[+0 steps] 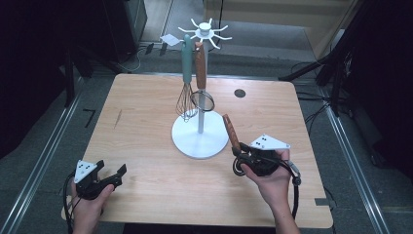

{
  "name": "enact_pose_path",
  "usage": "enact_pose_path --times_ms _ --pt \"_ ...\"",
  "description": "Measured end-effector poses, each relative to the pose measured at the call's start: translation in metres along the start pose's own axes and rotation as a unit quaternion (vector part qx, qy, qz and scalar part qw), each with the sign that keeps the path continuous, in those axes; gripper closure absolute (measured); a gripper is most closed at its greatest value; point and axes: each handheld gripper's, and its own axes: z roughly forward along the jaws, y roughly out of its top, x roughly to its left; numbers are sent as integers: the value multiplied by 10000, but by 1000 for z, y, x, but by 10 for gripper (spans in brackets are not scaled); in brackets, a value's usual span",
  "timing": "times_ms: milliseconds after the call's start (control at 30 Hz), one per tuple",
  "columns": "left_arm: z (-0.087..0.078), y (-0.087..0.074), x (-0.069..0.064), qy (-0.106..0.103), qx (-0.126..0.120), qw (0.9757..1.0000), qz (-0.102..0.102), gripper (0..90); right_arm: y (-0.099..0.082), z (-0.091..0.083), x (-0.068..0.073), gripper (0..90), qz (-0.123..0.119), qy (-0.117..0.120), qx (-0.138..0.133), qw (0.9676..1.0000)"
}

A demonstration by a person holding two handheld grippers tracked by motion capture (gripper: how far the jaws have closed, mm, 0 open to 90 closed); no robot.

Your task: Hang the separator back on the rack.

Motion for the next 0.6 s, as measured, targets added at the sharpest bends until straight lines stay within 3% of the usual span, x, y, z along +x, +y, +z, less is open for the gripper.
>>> enact_pose_path --times_ms 600 --pt "1 0 -1 28 5 10000 72 139 9 -19 2 708 230 -129 -813 9963"
